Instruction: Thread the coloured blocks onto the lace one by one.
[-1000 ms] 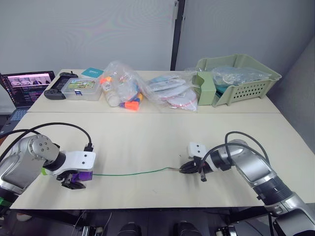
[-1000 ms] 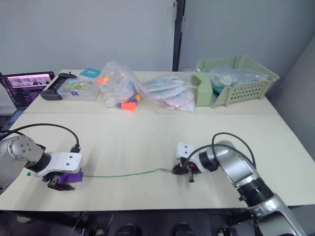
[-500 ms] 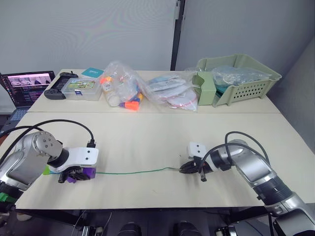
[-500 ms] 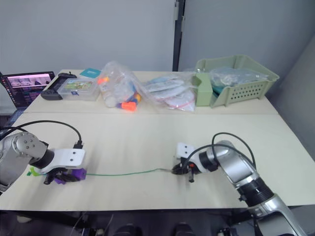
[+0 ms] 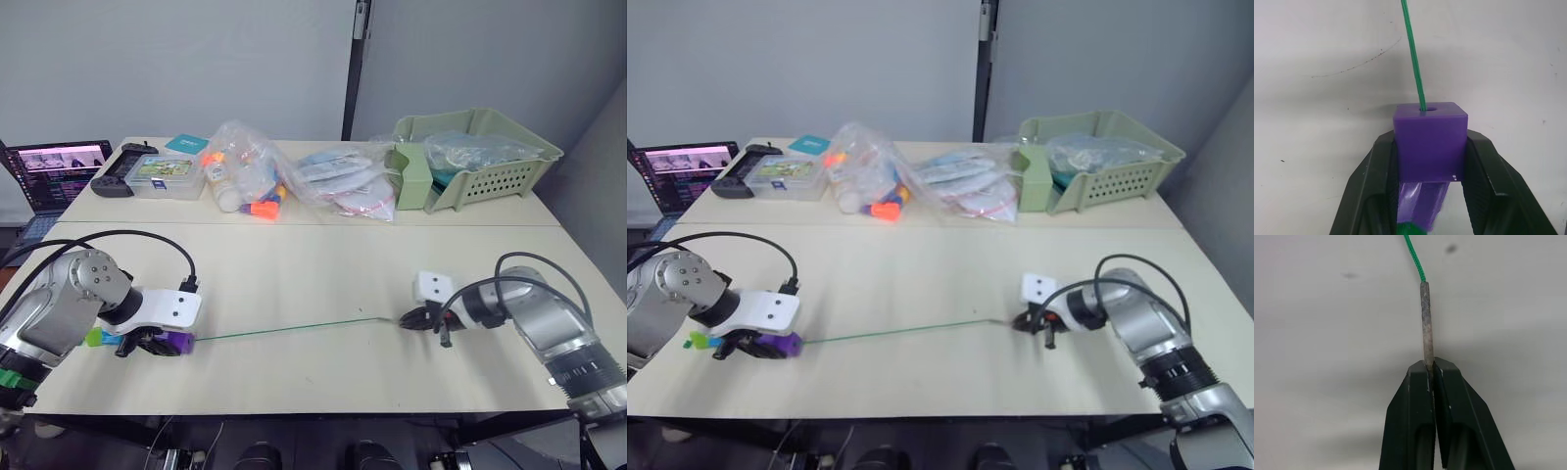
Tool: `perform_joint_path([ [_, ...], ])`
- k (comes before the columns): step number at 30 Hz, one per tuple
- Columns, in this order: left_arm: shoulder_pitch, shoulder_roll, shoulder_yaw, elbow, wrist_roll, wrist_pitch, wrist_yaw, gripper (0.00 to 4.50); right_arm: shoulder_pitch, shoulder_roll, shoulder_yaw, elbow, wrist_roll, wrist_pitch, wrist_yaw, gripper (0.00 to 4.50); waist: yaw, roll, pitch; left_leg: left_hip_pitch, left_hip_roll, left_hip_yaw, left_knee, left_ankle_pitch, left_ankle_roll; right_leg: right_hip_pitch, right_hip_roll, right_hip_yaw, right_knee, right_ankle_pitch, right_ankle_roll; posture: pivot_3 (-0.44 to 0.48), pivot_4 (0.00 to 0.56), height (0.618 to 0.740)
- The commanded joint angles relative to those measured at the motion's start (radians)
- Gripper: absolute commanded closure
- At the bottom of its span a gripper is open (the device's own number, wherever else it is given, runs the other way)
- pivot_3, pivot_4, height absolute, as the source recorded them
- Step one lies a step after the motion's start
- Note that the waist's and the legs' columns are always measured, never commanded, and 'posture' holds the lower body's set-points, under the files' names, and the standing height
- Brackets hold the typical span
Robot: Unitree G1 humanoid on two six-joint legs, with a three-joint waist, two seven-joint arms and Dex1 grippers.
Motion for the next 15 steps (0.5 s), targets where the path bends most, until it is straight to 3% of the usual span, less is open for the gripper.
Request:
perform_joint_path([
  [1,-0.008,0.031,0.003,0.003,0.021,-0.008,-0.015,3.31,-0.013,-0.016,-0.027,0.063,-0.025,-0.051,-0.004,4.50,-0.001,0.000,0.000,0.000,0.000,0.000,0.000,0.000,0.000,0.000,0.000,0.000,0.000,0.000,0.000,0.000,0.150,0.740],
  [15,-0.045,0.084,0.005,-0.005,0.065,-0.009,-0.052,3.31,0.000,-0.030,-0.017,0.168,-0.071,-0.117,-0.019,4.50,0.001,0.000,0.000,0.001,0.000,0.000,0.001,0.000,0.000,0.001,0.000,0.000,0.000,0.000,0.000,0.000,0.150,0.740],
])
